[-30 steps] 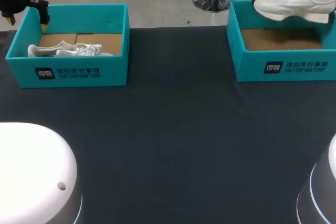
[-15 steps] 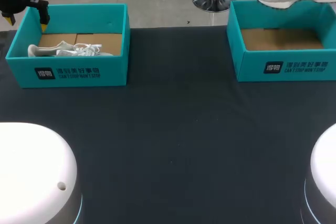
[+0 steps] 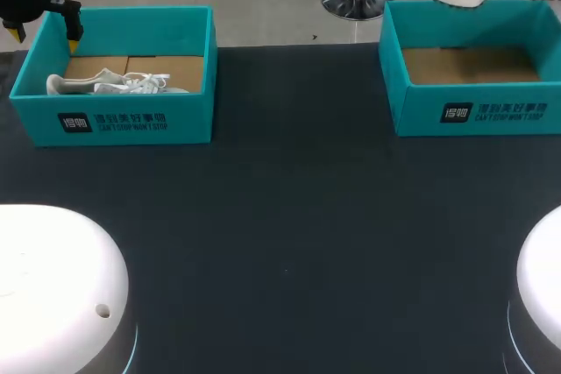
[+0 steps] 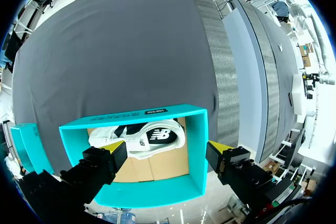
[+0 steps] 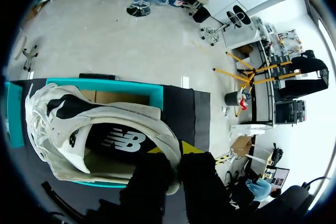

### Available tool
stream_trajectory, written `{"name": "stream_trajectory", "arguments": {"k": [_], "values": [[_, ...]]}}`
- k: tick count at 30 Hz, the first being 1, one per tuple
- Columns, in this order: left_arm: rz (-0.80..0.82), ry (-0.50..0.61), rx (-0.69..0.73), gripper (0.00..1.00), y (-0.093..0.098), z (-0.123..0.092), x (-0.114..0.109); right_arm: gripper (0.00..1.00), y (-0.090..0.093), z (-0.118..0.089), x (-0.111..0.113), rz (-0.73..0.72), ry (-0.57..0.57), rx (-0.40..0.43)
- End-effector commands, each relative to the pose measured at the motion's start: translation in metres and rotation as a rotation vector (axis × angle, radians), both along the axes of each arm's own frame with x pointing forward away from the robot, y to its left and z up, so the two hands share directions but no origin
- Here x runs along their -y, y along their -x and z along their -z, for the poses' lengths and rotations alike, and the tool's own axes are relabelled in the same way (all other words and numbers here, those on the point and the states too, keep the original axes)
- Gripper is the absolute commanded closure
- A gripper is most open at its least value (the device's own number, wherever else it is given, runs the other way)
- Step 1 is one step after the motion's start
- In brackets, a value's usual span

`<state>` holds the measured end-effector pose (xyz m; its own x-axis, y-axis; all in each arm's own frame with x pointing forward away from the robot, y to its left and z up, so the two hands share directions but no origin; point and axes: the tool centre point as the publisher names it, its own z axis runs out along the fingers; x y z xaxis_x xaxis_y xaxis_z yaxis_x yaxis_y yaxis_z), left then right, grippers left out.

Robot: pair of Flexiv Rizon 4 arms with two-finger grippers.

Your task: Take the shoe out of the shoebox, open the shoe tongue, remove and reinsert the insole, then place the shoe into the shoebox

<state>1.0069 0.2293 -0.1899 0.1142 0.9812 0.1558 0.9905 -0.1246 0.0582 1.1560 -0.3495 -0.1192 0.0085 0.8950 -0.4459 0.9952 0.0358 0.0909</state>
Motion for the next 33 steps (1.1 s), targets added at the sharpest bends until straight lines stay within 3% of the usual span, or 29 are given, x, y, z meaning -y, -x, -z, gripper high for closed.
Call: {"name": "stream_trajectory", "arguments": {"k": [1,3,8,16,23,33], "values": [[0.001,-0.001,0.002,0.0,0.001,-0.001,0.0,1.0,0.05,-0.009,-0.03,0.02,-0.003,0.043],[0.001,-0.001,0.002,0.0,0.001,-0.001,0.0,1.0,0.085,-0.009,-0.053,0.038,0.004,0.055],[0.001,-0.001,0.002,0.0,0.001,-0.001,0.0,1.0,0.151,-0.009,-0.104,0.044,0.006,0.083],[0.001,-0.001,0.002,0.0,0.001,-0.001,0.0,1.0,0.237,-0.004,-0.184,0.054,0.023,0.122],[0.001,-0.001,0.002,0.0,0.001,-0.001,0.0,1.0,0.293,-0.001,-0.24,0.054,0.04,0.157],[0.001,-0.001,0.002,0.0,0.001,-0.001,0.0,1.0,0.343,0.013,-0.289,0.069,0.023,0.155]]}}
